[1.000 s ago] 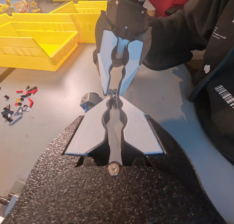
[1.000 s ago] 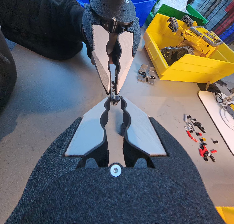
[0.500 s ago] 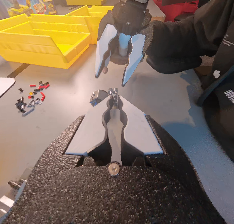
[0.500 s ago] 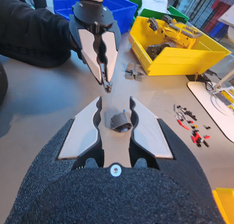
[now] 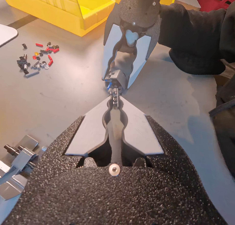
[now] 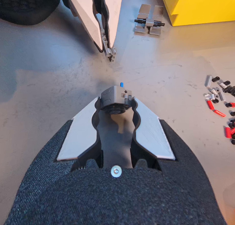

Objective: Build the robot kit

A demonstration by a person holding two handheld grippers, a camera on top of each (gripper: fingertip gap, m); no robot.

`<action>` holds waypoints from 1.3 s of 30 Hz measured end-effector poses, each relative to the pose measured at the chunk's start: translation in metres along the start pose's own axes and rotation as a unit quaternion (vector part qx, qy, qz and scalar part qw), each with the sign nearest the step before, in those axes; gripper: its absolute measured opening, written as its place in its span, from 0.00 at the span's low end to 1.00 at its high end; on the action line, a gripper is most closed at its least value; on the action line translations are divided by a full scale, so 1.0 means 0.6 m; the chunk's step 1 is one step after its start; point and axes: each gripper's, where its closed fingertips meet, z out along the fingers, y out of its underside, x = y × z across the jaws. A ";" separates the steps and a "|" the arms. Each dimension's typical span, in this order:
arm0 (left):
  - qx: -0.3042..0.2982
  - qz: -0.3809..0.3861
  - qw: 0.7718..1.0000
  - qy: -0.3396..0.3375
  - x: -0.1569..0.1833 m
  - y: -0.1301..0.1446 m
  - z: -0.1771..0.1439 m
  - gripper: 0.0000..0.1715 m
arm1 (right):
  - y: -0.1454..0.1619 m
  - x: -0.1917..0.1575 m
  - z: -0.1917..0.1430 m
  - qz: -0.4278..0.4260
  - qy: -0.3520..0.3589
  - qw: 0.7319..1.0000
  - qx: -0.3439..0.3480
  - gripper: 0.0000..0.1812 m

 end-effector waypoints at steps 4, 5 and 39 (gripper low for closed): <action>0.033 -0.031 0.999 0.028 0.005 -0.014 -0.008 0.04 | -0.029 -0.003 -0.010 -0.035 0.027 0.996 0.072 0.26; 0.040 -0.038 0.998 0.034 0.005 -0.018 -0.010 0.04 | -0.040 -0.004 -0.014 -0.047 0.034 0.994 0.092 0.25; 0.033 0.022 0.996 0.085 0.053 -0.019 -0.003 0.04 | -0.069 -0.052 -0.029 -0.176 0.072 0.978 0.085 0.25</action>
